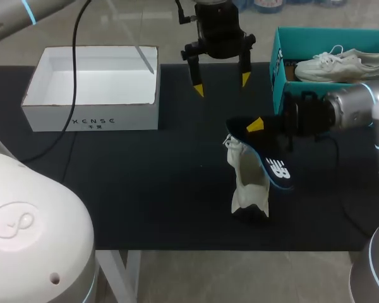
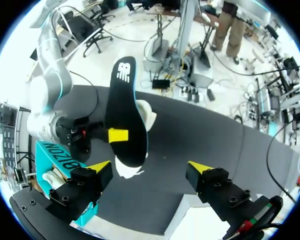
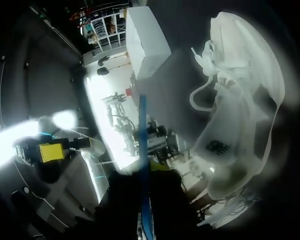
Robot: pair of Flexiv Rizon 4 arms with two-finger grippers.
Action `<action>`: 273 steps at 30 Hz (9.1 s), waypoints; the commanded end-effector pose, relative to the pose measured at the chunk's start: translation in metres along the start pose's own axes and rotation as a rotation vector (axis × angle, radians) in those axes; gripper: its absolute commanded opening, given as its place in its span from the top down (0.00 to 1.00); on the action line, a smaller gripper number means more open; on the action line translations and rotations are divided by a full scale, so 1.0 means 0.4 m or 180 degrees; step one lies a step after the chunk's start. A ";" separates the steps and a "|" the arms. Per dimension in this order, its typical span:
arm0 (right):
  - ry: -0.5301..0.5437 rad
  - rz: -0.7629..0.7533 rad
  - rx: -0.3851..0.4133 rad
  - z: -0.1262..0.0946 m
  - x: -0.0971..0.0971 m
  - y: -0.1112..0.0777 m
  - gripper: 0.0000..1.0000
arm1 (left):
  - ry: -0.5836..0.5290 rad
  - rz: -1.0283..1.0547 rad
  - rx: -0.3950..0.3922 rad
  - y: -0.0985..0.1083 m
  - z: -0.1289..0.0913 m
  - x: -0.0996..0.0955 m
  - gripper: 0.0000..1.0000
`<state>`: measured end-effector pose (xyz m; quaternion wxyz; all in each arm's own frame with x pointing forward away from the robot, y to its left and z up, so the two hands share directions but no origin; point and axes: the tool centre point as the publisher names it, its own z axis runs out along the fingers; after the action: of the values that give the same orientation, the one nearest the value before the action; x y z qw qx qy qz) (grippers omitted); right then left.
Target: Take the shoe out of the shoebox, open the shoe tongue, remove and reinsert the insole, then place the shoe into the shoebox
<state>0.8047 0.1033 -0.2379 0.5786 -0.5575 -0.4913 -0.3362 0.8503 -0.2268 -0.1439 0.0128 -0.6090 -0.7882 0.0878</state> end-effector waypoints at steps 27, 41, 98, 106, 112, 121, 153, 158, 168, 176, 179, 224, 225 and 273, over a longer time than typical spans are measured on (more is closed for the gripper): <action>-0.0004 -0.0002 0.0002 0.005 0.000 0.001 1.00 | -0.0006 0.0001 -0.0010 -0.001 0.001 0.003 0.00; -0.0004 -0.0002 0.0002 0.005 0.000 0.001 1.00 | -0.2703 0.0551 0.1510 0.027 -0.023 0.269 0.00; -0.0004 -0.0002 0.0002 0.005 0.000 0.001 1.00 | -0.3243 0.0767 0.1584 -0.180 0.058 0.452 0.00; -0.0004 -0.0002 0.0002 0.005 0.000 0.001 1.00 | -0.3243 0.0767 0.1584 -0.180 0.058 0.452 0.00; -0.0004 -0.0002 0.0002 0.005 0.000 0.001 1.00 | -0.3595 0.1116 0.1381 -0.214 0.074 0.446 0.00; -0.0004 -0.0002 0.0002 0.005 0.000 0.001 1.00 | -0.4030 0.1536 0.0986 -0.279 0.105 0.435 0.00; -0.0004 -0.0002 0.0002 0.005 0.000 0.001 1.00 | -0.4164 0.1938 0.0410 -0.333 0.158 0.119 0.00; -0.0004 -0.0002 0.0002 0.005 0.000 0.001 1.00 | -0.4164 0.1938 0.0410 -0.333 0.158 0.119 0.00; -0.0004 -0.0002 0.0002 0.005 0.000 0.001 1.00 | -0.4164 0.1938 0.0410 -0.333 0.158 0.119 0.00; -0.0004 -0.0002 0.0002 0.005 0.000 0.001 1.00 | -0.4164 0.1938 0.0410 -0.333 0.158 0.119 0.00; -0.0004 -0.0002 0.0002 0.005 0.000 0.001 1.00 | -0.4181 0.1694 0.0733 -0.318 0.180 0.070 0.00; -0.0004 -0.0002 0.0002 0.005 0.000 0.001 1.00 | -0.4309 0.0346 0.1284 -0.304 0.248 -0.091 0.00; -0.0004 -0.0002 0.0002 0.005 0.000 0.001 1.00 | -0.4307 0.0349 0.1285 -0.302 0.248 -0.096 0.00; -0.0004 -0.0002 0.0002 0.005 0.000 0.001 1.00 | -0.4292 0.0231 0.0923 -0.259 0.282 -0.135 1.00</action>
<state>0.8054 0.1038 -0.2384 0.5791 -0.5568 -0.4918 -0.3358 0.7507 -0.3131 -0.2344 -0.4012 -0.4392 -0.5829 0.5535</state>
